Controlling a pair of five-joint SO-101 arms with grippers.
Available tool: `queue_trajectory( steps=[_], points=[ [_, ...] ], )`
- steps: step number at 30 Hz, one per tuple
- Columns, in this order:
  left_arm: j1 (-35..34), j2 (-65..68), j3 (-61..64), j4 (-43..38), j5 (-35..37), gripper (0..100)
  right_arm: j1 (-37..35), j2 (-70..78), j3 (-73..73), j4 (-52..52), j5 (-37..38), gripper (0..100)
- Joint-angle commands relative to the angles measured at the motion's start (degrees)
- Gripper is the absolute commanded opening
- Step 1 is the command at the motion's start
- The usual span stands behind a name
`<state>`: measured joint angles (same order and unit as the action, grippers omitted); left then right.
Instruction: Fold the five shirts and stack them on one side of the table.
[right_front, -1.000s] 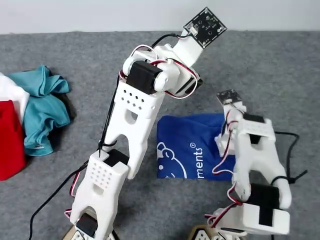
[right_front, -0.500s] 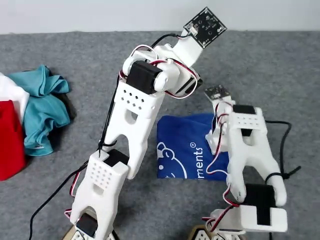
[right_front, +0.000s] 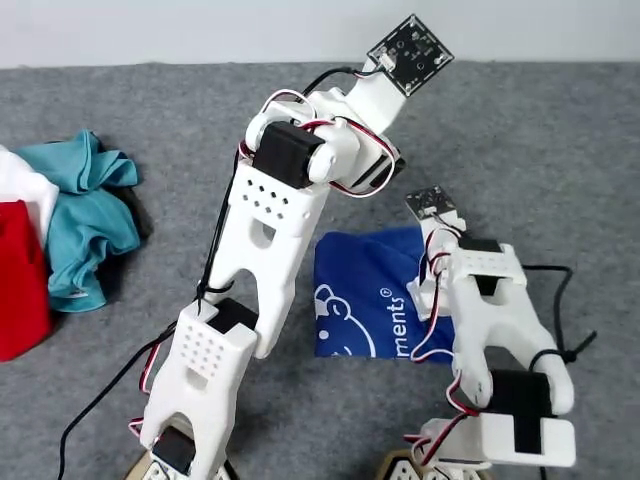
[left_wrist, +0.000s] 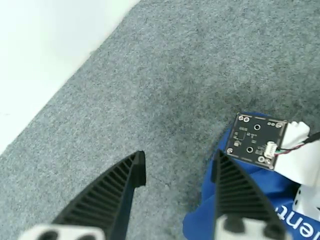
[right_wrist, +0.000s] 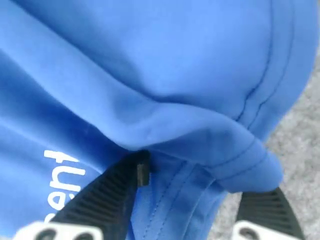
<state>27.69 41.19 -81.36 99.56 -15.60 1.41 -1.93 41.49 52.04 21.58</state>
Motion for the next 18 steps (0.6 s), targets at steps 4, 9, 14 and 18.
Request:
queue_trajectory(
  steps=[4,9,14,18],
  points=[
    [-0.53,-3.96,-1.98,0.88,0.53,21,-0.57,6.73,-2.9,-1.98,-0.09,6.1],
    [-0.53,-3.96,-1.98,0.88,0.53,21,-0.92,5.67,-7.3,2.51,-0.09,1.2],
    [-0.53,-3.96,-1.98,0.88,0.53,21,2.77,3.65,-14.24,4.62,-0.44,1.0],
    [-0.53,-3.96,-1.98,0.88,0.53,21,10.24,3.56,-20.57,1.36,-3.87,1.0]
  ],
)
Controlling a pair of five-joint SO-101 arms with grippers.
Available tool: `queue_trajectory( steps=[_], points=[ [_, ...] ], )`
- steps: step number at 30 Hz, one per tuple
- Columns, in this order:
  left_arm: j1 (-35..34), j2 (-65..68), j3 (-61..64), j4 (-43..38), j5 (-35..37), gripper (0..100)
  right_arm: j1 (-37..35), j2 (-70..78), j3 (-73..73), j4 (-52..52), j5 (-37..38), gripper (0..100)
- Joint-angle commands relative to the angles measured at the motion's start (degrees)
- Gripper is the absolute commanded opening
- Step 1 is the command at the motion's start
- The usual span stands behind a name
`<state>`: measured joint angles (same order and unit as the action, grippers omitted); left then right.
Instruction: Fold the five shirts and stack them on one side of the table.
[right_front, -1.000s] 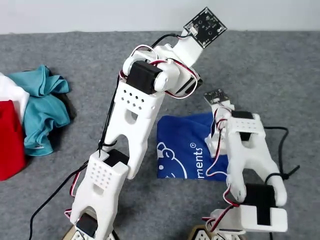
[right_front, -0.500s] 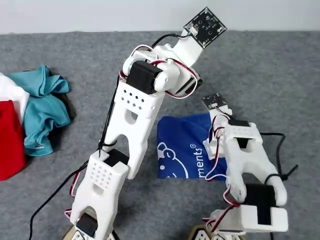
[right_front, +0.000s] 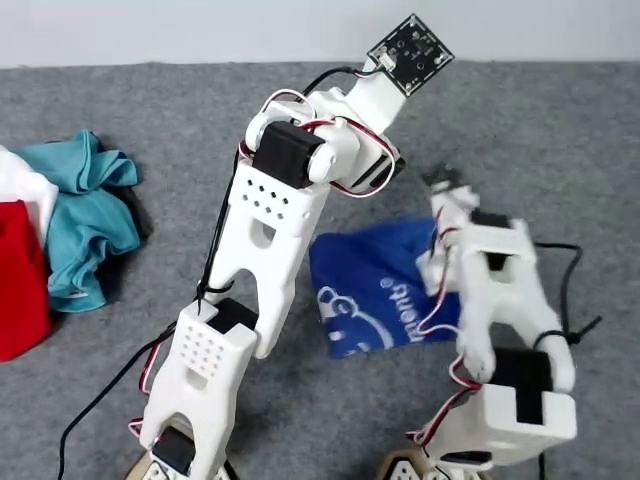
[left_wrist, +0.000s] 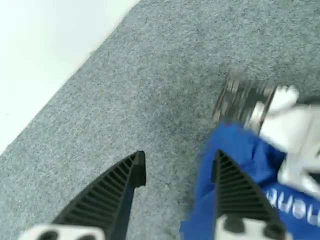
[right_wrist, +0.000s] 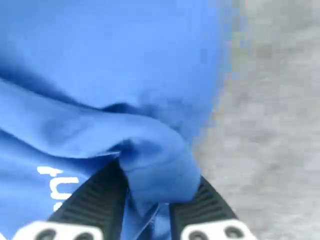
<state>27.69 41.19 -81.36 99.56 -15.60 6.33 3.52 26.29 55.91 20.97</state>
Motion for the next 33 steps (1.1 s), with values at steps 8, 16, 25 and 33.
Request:
queue_trajectory(
  steps=[8,16,25,33],
  points=[
    [-0.53,-3.96,-1.98,0.88,0.53,21,21.85,-1.71,-8.97,-10.59,-16.79,1.0],
    [-0.53,-3.96,-1.98,0.97,0.53,21,36.18,5.85,-9.05,-5.67,-29.63,4.0],
    [-2.81,-4.57,-2.86,0.97,6.51,22,42.51,3.56,-14.95,15.52,-29.71,37.0],
    [-25.14,-14.24,-2.86,0.97,18.9,22,41.63,-6.46,-32.26,38.99,-29.63,43.6]
  ],
)
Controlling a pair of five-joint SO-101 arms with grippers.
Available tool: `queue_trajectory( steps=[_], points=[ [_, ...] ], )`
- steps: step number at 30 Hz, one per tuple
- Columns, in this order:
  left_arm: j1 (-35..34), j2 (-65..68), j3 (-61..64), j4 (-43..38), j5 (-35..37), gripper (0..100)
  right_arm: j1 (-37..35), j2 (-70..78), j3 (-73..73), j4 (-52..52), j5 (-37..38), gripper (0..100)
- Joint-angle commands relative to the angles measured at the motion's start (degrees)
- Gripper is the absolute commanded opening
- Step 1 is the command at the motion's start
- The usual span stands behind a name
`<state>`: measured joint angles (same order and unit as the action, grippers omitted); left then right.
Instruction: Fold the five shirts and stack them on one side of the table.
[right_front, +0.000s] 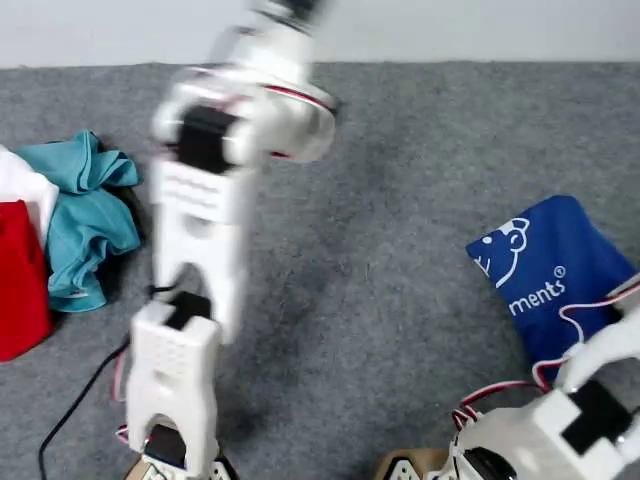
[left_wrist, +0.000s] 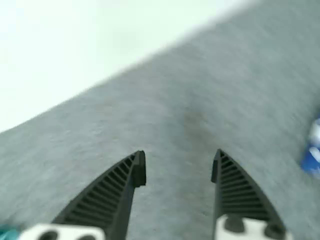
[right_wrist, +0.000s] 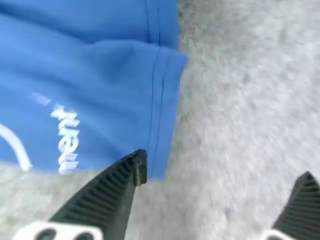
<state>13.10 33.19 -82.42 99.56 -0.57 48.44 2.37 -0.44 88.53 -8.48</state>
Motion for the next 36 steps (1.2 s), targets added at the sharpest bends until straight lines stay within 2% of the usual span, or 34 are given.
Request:
queue_trajectory(
  steps=[1,4,7,12,18,23,29,36],
  points=[
    [-15.03,-7.12,-1.8,0.97,5.01,22,-1.1,-6.55,-6.15,8.13,-0.09,43.6],
    [-27.96,-8.0,1.1,0.97,6.51,22,-5.49,-9.36,-6.33,11.65,4.04,43.5],
    [-37.36,-7.91,7.6,0.97,6.24,22,-10.95,-11.21,-6.33,13.14,6.86,43.5],
    [-47.91,-8.44,19.03,0.97,5.01,22,-16.66,-11.56,-6.24,13.23,7.21,43.5],
    [-61.27,-7.91,22.55,0.97,3.69,22,-17.63,-12.0,-2.55,13.05,10.37,43.5],
    [-66.81,-7.82,30.2,0.79,3.6,22,-17.89,-12.09,-0.7,13.14,10.81,43.5],
    [-67.69,-7.82,39.43,0.7,3.6,22,-20.26,-12.09,-0.7,13.32,10.81,43.5],
    [-67.69,-7.82,50.77,-8.18,3.69,21,-21.67,-12.09,-0.7,14.02,10.9,43.5]
  ],
)
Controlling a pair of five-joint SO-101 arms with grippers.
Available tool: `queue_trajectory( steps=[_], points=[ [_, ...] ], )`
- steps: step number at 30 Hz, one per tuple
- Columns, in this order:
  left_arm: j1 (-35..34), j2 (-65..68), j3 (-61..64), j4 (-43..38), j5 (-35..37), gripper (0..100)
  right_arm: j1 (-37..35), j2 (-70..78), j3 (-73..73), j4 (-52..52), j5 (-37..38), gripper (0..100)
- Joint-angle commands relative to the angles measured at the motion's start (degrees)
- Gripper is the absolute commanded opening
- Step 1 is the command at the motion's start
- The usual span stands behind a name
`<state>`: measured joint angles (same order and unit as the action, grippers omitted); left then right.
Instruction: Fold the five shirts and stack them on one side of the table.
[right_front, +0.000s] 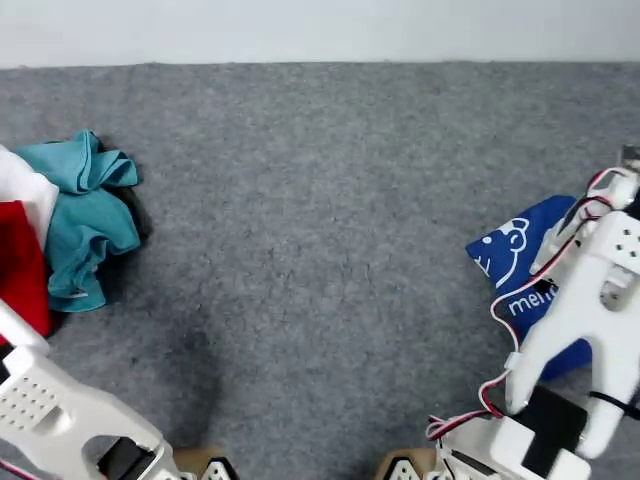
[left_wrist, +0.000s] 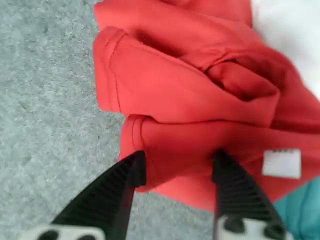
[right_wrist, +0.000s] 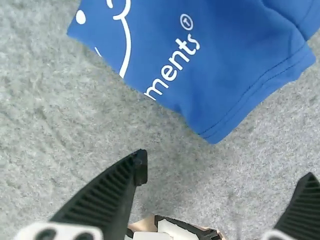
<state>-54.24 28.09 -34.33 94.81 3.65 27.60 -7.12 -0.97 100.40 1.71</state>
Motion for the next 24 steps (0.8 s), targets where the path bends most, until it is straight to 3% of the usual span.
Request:
queue_trajectory(
  steps=[1,9,15,24],
  points=[
    [-0.35,-2.73,4.18,-4.4,-0.53,21,-0.84,-2.59,-0.18,2.15,0.7,43.5],
    [-0.26,-2.73,13.05,-9.93,-0.53,20,-0.84,-2.42,-0.18,2.15,0.7,43.5],
    [2.46,-3.34,13.41,-10.64,-0.62,1,-2.15,-2.68,3.78,1.71,0.79,43.5],
    [15.12,-12.84,8.66,1.32,-0.7,1,-4.26,-2.68,4.48,1.71,0.79,43.5]
  ],
)
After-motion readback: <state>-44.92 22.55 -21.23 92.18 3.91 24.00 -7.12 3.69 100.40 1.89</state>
